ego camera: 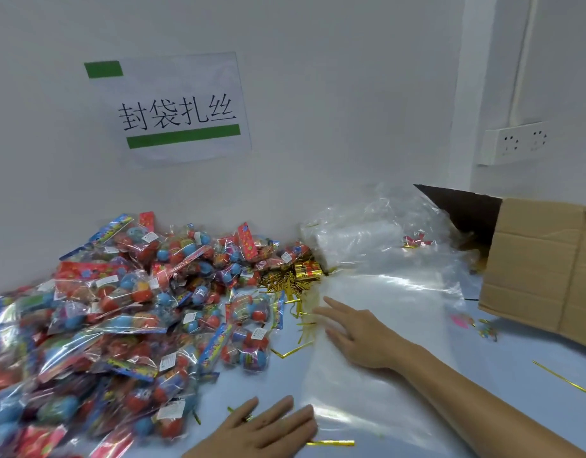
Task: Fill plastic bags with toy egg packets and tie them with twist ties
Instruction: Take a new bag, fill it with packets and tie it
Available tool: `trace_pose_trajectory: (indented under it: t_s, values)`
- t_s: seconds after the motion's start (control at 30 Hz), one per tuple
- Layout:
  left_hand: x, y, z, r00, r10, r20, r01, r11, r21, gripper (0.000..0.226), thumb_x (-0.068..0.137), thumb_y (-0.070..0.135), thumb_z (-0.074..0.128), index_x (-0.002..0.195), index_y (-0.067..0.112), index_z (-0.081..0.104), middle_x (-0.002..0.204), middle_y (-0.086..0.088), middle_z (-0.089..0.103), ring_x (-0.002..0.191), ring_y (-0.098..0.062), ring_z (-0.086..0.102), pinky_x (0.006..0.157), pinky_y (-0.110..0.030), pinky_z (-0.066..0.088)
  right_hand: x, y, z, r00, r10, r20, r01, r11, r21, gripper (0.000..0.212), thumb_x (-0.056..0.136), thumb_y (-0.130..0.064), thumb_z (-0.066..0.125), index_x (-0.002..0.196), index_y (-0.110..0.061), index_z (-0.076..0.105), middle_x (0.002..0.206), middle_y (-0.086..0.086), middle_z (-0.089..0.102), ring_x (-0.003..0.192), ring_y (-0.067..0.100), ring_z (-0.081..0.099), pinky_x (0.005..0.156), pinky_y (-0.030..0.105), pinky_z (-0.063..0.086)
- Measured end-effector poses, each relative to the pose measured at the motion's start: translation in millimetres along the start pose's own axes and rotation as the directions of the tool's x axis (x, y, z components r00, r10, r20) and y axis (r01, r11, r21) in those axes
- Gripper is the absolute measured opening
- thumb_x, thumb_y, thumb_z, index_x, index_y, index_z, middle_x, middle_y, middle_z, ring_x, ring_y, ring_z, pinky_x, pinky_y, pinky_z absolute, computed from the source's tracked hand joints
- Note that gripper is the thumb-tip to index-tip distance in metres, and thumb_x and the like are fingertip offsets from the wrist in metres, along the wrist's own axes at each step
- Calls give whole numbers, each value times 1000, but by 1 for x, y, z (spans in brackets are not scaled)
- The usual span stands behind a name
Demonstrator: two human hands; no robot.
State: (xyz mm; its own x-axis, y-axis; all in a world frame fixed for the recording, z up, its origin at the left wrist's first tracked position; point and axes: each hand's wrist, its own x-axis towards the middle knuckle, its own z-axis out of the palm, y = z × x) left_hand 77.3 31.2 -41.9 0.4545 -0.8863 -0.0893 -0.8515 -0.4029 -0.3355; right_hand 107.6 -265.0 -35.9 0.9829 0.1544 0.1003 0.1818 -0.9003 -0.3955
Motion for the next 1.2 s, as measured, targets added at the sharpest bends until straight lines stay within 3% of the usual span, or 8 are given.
trace_pose_trajectory:
  t_s: [0.2, 0.3, 0.4, 0.53, 0.73, 0.97, 1.1, 1.2]
  values:
    - [-29, -6, -6, 958, -275, 80, 282, 955, -90, 50, 104, 47, 1, 136, 35, 38, 149, 27, 39, 131, 8, 44, 114, -25, 24, -1, -2, 6, 1000, 0, 11, 0, 1000, -13, 46, 103, -53, 37, 149, -52, 32, 166, -14, 17, 147, 15, 30, 120, 36, 13]
    - [-27, -4, -25, 948, -273, 161, 310, 905, -290, 58, 105, 54, 8, 152, 33, 35, 153, 25, 25, 139, 8, 32, 114, -17, 23, -1, -6, 10, 998, -52, 47, 56, 995, -83, 56, 96, -66, 38, 149, -50, 29, 164, -15, 20, 150, 6, 18, 118, 33, 12]
    - [-15, -9, -7, 949, -309, -58, 232, 814, -532, 62, 100, 58, 35, 156, 41, 14, 152, 34, -6, 143, 10, -8, 120, -22, 2, -1, -12, 15, 995, -87, 47, 92, 988, -122, 59, 95, -67, 37, 150, -46, 30, 162, -16, 22, 150, 4, 14, 116, 32, 12]
    - [1, -10, -4, 852, -523, -14, 324, 547, -772, 30, 94, 51, 60, 121, 42, 57, 134, 41, 32, 129, 13, 36, 104, -13, 32, -3, -17, 19, 994, -104, 43, 109, 987, -119, 61, 94, -67, 34, 151, -44, 30, 163, -17, 22, 151, 4, 10, 115, 33, 13]
    - [37, -10, 6, 737, -664, -123, 311, 496, -811, 16, 95, 36, 64, 109, 31, 59, 112, 18, 48, 101, 2, 47, 80, -6, 32, -6, -16, 21, 994, -101, 31, 104, 989, -106, 59, 94, -67, 35, 149, -46, 31, 164, -20, 17, 153, 4, 6, 115, 29, 11]
    - [58, -11, -19, 647, -735, -203, 348, 522, -779, 19, 99, 33, 56, 113, 21, 63, 111, 12, 56, 108, -10, 53, 89, -22, 40, -7, -15, 23, 993, -116, 8, 117, 990, -73, 55, 95, -64, 36, 146, -46, 33, 161, -26, 19, 153, 3, 7, 110, 21, 11]
    - [32, 7, -18, 785, -618, 37, 532, 643, -551, 66, 96, 67, 33, 153, 39, 20, 159, 23, 12, 152, -10, 13, 120, -30, 19, -7, -14, 23, 995, -95, 12, 96, 995, -10, 56, 94, -67, 33, 148, -53, 28, 163, -27, 12, 152, 3, 8, 117, 26, 14]
    - [23, 18, -14, 793, -543, 277, 608, 680, -408, 87, 91, 78, 19, 156, 33, -17, 157, 18, -29, 151, -13, -22, 123, -39, -6, -7, -16, 22, 997, -69, 23, 68, 997, 26, 51, 96, -62, 36, 146, -55, 29, 163, -28, 9, 148, 14, 22, 119, 33, 21]
